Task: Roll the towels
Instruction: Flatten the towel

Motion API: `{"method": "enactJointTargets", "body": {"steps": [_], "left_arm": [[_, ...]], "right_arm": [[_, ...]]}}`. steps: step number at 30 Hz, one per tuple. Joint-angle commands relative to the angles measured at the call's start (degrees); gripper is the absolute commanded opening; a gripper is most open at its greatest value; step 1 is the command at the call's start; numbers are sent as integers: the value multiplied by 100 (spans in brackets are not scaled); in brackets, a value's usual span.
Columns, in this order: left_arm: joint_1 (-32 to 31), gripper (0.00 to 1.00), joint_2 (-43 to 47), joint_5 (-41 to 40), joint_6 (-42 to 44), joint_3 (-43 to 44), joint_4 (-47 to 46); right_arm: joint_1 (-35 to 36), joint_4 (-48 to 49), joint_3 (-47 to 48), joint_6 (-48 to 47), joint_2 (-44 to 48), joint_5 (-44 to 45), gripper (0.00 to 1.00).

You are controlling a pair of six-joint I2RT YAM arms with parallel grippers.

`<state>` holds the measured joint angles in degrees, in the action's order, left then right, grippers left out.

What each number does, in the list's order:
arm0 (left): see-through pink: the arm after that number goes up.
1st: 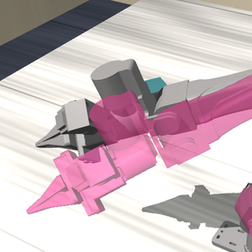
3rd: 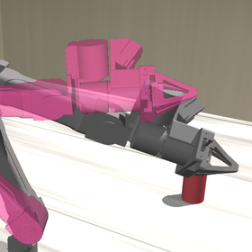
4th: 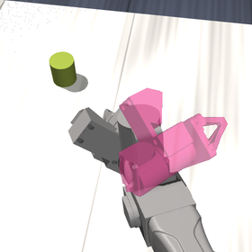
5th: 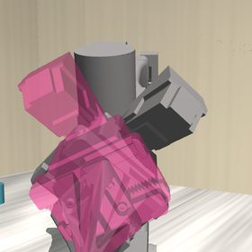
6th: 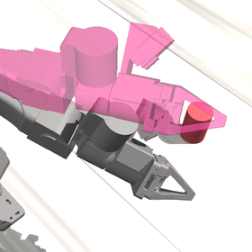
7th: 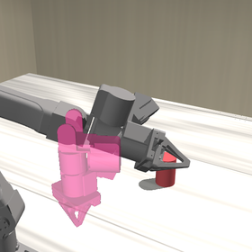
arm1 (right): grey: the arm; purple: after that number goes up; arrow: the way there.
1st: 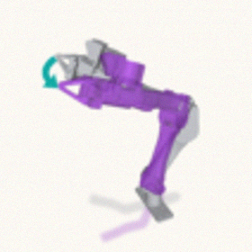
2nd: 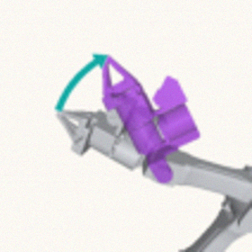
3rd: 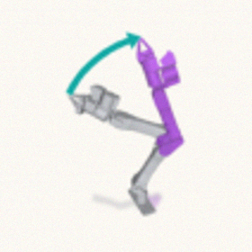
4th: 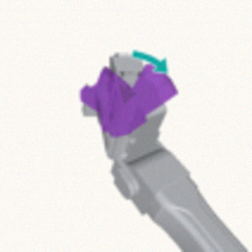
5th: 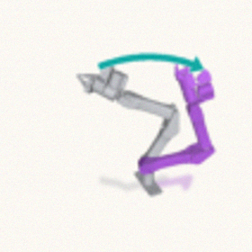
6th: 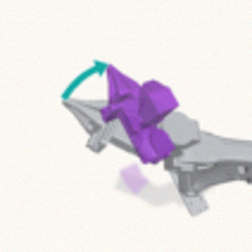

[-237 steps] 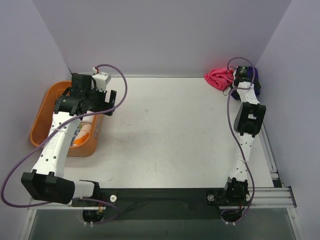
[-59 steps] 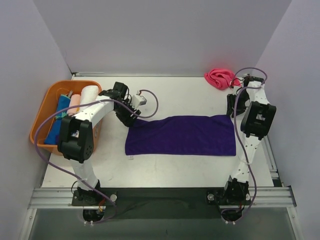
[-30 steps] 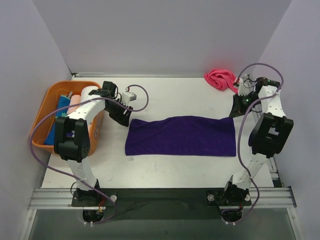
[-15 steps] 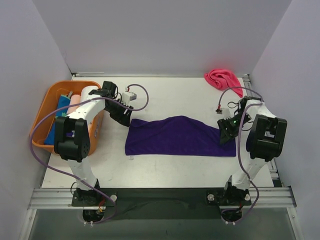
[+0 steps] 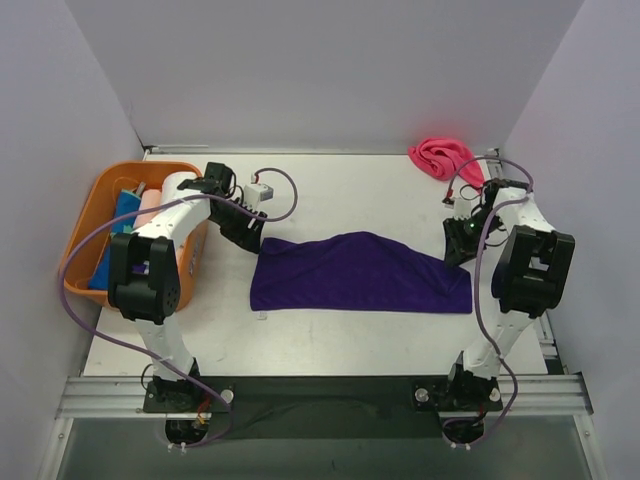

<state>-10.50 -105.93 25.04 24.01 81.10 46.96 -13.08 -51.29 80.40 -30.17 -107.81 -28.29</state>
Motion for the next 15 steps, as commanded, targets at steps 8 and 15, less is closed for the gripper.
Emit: {"method": "enactJointTargets", "body": {"steps": [8, 15], "left_arm": [[22, 66, 20, 221, -45, 46, 50], [31, 66, 37, 221, -37, 11, 41]], "right_arm": [[394, 101, -358, 468, -372, 719, 30], [736, 119, -587, 495, -355, 597, 30]]}}
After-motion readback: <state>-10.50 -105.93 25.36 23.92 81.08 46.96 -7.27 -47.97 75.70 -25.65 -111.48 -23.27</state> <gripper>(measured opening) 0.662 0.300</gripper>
